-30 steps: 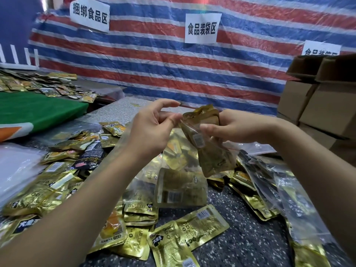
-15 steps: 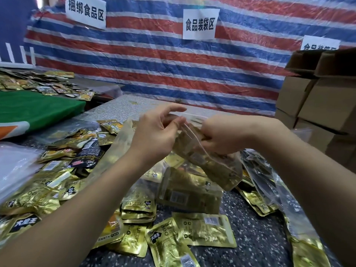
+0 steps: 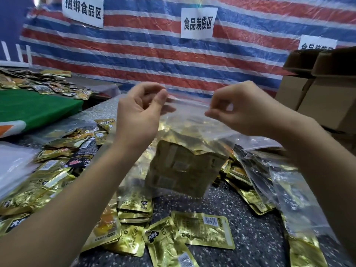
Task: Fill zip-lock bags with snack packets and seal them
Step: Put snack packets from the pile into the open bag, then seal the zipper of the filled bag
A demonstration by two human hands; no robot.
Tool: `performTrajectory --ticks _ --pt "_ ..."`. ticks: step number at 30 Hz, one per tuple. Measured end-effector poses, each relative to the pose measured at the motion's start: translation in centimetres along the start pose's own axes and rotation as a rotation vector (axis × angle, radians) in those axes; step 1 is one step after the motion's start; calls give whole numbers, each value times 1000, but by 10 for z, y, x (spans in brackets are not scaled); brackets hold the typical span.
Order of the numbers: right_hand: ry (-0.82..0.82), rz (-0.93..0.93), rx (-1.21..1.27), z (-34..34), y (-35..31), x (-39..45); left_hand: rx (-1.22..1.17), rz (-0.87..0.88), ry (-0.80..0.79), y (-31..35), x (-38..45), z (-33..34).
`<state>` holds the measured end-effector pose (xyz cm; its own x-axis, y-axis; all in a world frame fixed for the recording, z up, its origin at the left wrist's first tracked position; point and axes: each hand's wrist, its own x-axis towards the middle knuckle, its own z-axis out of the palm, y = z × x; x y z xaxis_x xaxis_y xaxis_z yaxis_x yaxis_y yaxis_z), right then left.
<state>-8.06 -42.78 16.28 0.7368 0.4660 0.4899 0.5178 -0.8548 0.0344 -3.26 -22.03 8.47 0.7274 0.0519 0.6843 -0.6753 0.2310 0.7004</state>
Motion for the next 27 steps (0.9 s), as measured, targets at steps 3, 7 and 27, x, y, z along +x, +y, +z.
performTrajectory --ticks 3,7,27 --pt "30 15 41 5 -2 1 -2 -1 2 -3 1 -1" --pt "-68 160 136 24 3 -4 11 -250 -65 -17 1 -3" --pt "12 195 249 19 -43 18 14 28 -74 8 -8 6"
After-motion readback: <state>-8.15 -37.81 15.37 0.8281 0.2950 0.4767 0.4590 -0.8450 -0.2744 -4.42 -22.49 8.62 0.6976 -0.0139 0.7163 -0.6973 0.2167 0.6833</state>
